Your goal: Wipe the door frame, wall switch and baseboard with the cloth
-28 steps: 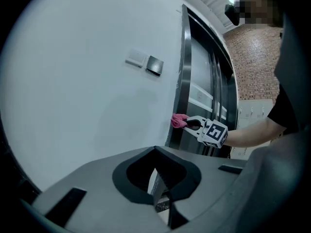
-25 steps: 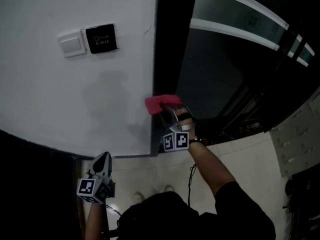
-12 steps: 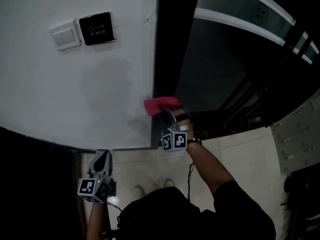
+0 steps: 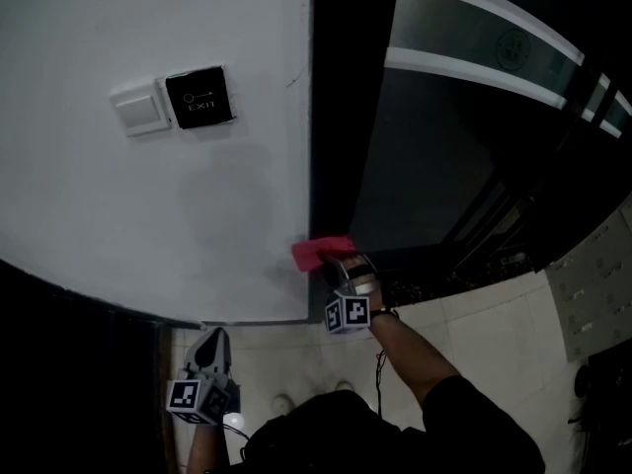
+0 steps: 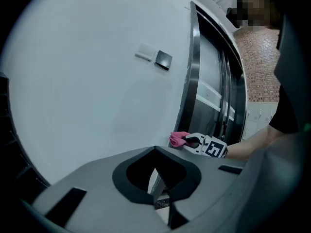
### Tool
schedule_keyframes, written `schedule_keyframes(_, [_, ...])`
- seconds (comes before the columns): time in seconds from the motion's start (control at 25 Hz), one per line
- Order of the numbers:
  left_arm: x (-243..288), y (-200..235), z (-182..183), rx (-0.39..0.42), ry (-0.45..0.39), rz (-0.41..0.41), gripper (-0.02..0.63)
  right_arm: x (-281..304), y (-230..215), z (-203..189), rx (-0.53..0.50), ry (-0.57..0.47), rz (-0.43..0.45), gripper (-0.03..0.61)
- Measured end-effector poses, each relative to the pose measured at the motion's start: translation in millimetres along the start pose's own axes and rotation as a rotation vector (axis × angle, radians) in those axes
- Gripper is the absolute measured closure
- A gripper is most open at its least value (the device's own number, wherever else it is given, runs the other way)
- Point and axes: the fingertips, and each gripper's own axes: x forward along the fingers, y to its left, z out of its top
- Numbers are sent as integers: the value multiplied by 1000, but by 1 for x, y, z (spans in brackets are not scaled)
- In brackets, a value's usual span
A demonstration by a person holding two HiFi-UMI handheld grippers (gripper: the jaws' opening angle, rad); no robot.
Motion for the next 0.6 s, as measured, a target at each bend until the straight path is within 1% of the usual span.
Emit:
schedule_keyframes(0.2, [1,3,1,3,0,7,614,6,25,-8,27,35,96,514])
schedule_keyframes(0.28, [2,3,3,-9,1,9,614,3,24,-6,43,37,111,515])
schedule_keyframes(0.32, [3,3,6,-17,-6,7,614,-1,19,-1,52,28,104,515])
schedule_keyframes(0.4, [6,2,13,-28,-30,-2,614,-13,-2,15,79,-5,56,514])
schedule_keyframes(0.52, [9,1,21,-25,-42,-27,614,-35,-45,43,129,-62,-64,515])
schedule_keyframes(0.6, [14,-1,25,-15,-44,-50,614,-51,-80,61,138,-107,-152,515])
